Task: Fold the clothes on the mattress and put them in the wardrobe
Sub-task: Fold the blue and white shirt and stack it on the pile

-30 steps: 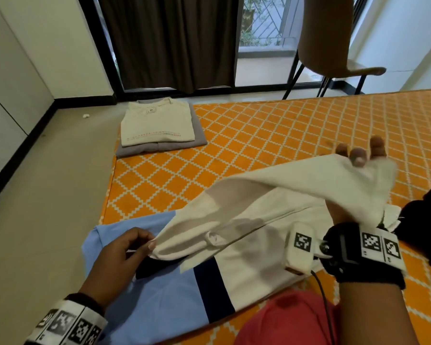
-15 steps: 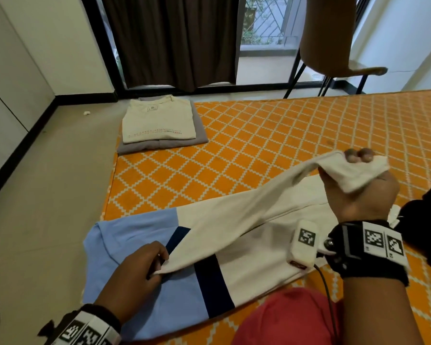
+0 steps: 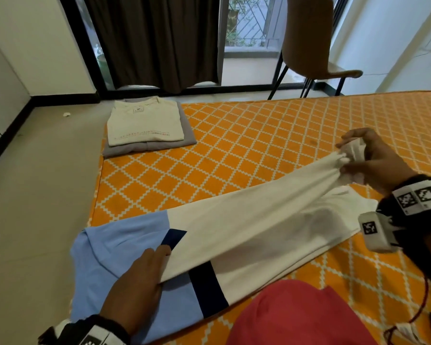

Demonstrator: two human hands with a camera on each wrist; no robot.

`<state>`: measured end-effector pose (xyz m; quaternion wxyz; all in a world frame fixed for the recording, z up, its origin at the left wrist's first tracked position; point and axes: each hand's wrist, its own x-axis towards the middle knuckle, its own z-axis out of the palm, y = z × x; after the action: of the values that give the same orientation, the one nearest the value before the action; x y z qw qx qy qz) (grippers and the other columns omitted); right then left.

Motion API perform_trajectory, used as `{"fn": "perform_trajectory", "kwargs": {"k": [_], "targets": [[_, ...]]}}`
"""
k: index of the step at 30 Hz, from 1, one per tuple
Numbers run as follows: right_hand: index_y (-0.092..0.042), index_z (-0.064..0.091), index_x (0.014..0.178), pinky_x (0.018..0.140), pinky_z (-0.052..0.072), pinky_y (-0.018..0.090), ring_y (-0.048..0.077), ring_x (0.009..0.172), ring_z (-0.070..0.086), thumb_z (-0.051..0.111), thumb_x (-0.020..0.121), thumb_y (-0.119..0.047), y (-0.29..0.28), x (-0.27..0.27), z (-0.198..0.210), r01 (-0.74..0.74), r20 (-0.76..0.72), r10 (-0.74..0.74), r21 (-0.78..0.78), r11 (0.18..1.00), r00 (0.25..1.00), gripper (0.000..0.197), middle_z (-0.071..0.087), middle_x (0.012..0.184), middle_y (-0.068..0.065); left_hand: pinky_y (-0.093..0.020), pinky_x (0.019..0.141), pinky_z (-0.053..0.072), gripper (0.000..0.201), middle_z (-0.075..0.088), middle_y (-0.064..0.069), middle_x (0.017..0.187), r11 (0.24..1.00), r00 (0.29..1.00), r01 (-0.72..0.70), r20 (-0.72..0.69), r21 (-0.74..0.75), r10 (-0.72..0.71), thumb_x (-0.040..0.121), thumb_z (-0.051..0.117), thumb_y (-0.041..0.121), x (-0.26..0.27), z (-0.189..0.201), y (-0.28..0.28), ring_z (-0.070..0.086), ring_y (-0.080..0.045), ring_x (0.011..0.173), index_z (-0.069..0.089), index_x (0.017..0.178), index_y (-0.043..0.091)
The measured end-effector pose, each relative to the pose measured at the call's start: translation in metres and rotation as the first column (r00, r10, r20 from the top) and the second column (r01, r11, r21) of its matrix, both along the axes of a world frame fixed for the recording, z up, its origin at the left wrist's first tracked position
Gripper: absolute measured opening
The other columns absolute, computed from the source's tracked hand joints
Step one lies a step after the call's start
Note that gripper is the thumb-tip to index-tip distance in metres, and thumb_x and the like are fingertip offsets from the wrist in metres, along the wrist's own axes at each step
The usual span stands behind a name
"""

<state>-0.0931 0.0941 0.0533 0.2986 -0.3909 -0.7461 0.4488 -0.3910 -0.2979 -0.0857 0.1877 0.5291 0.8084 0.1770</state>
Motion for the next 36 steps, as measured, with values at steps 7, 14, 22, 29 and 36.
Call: {"fn": "perform_trajectory", "kwargs": {"k": [7, 14, 22, 29, 36], "targets": [[-0.017, 0.038, 0.137, 0.083, 0.053, 0.055, 0.040, 0.095, 0.061, 0.073, 0.083, -0.003, 0.026, 0.031, -0.093, 0.311, 0.526, -0.198, -0.134, 0.941, 0.827, 0.066, 0.060, 0.103, 0.022, -0.028, 0.076, 0.048, 0.041, 0.039, 0.014, 0.107, 0.997, 0.999, -0.018, 0.029, -0.076, 0.020, 0.093, 0.034, 0.048, 0.007, 0.015, 0.003, 0.048, -0.009, 0.095, 0.020, 0.131, 0.047], [-0.029, 0.060, 0.096, 0.079, 0.051, 0.044, 0.033, 0.092, 0.060, 0.060, 0.089, 0.007, 0.009, 0.028, -0.104, 0.133, 0.365, -0.147, 0.064, 0.989, 0.919, 0.037, 0.064, 0.108, 0.014, -0.031, 0.072, 0.045, 0.021, 0.048, 0.012, 0.102, 0.967, 0.988, -0.148, 0.071, 0.206, 0.137, 0.097, 0.042, 0.043, 0.006, 0.010, 0.018, 0.053, -0.013, 0.094, 0.050, 0.114, 0.033], [-0.019, 0.074, 0.104, 0.083, 0.039, 0.001, 0.025, 0.107, 0.058, 0.050, 0.085, 0.023, 0.010, 0.029, -0.096, 0.009, 0.294, -0.155, 0.443, 0.896, 0.943, 0.052, 0.065, 0.110, -0.010, -0.022, 0.086, 0.038, 0.062, 0.029, 0.008, 0.115, 0.998, 0.996, -0.065, 0.060, 0.009, 0.064, 0.094, 0.060, 0.038, 0.004, -0.005, 0.027, 0.040, -0.015, 0.111, 0.033, 0.149, 0.026], [-0.008, 0.059, 0.129, 0.096, 0.045, 0.049, 0.040, 0.117, 0.051, 0.057, 0.084, 0.017, 0.010, 0.042, -0.106, -0.151, 0.440, -0.120, 0.533, 0.832, 0.890, 0.051, 0.049, 0.134, 0.019, -0.026, 0.082, 0.044, 0.062, 0.034, 0.006, 0.131, 0.973, 0.967, -0.210, 0.169, 0.097, 0.192, 0.086, 0.064, 0.051, 0.000, 0.004, 0.030, 0.051, -0.016, 0.110, 0.041, 0.137, 0.023], [-0.008, 0.044, 0.143, 0.089, 0.047, 0.046, 0.041, 0.124, 0.045, 0.062, 0.081, 0.014, -0.001, 0.037, -0.107, -0.136, 0.483, -0.136, 0.487, 0.862, 0.865, 0.068, 0.033, 0.146, 0.015, -0.028, 0.081, 0.052, 0.043, 0.005, 0.032, 0.154, 0.999, 0.985, 0.038, 0.170, -0.018, -0.035, 0.087, 0.067, 0.034, -0.019, 0.010, 0.047, 0.054, -0.006, 0.114, 0.046, 0.124, 0.039]]}}
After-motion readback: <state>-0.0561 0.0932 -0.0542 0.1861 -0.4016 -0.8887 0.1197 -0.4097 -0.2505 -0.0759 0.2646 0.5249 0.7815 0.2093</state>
